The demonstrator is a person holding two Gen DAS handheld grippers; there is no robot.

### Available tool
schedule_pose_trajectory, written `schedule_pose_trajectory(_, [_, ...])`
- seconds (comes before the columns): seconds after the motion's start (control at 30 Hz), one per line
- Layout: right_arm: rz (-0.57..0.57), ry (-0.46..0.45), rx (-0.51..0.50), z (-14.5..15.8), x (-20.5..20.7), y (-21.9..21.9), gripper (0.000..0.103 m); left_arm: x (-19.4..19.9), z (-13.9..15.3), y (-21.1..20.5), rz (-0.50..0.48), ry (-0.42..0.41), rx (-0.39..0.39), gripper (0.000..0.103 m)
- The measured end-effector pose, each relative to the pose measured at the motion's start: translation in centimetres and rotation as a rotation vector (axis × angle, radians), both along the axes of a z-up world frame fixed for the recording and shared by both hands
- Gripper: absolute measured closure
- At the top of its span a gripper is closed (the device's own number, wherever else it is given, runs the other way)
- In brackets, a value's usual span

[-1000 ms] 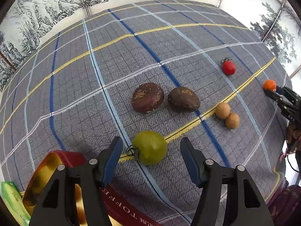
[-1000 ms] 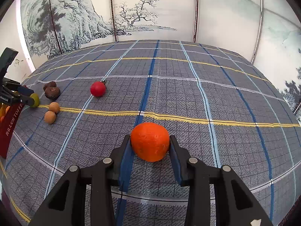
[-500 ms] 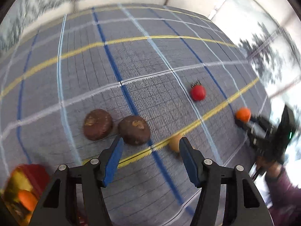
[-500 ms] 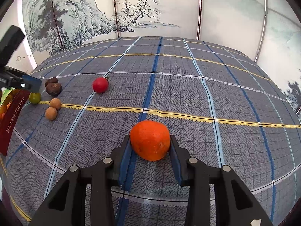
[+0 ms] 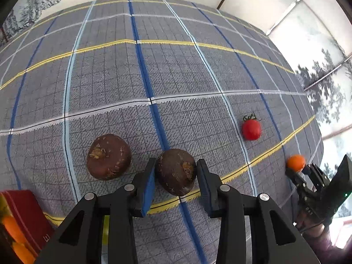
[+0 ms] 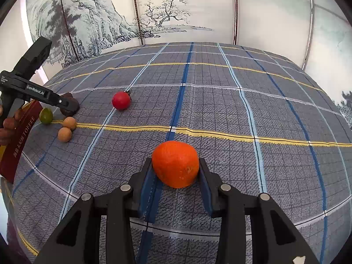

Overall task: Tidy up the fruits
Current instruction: 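Grasp the second dark brown fruit with the left gripper while the right gripper holds the tangerine, then carry the dark brown fruit into the gold tray and open the left gripper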

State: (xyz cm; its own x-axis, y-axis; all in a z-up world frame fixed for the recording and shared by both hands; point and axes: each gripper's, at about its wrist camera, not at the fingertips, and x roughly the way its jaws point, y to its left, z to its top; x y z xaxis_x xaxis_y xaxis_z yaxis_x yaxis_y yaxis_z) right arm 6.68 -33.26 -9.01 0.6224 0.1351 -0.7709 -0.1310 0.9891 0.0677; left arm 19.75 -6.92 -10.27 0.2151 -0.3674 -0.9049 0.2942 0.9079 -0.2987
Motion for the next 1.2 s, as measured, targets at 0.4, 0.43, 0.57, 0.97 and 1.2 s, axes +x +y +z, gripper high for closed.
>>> schedule_pose_trajectory(0.4, [0.001, 0.005, -0.019, -0.2, 0.1, 0.1, 0.067, -12.3, 6.0, 2.4, 0.116, -0.126, -0.161, 0.066])
schedule_pose_trajectory(0.43, [0.001, 0.005, -0.026, -0.2, 0.1, 0.2, 0.067, -13.2, 6.5, 3.2, 0.130, -0.133, -0.166, 0.066])
schedule_pose_trajectory(0.57, [0.003, 0.004, -0.052, -0.3, 0.2, 0.6, 0.067, -16.2, 7.4, 6.2, 0.192, -0.155, -0.170, 0.066])
schedule_pose_trajectory(0.97, [0.000, 0.001, -0.076, -0.5, 0.2, 1.1, 0.068, -21.5, 7.5, 17.6, 0.430, -0.233, -0.062, 0.066])
schedule_pose_trajectory(1.2, [0.000, 0.001, -0.080, -0.5, 0.2, 1.1, 0.068, -22.5, 6.3, 20.8, 0.499, -0.238, -0.057, 0.066])
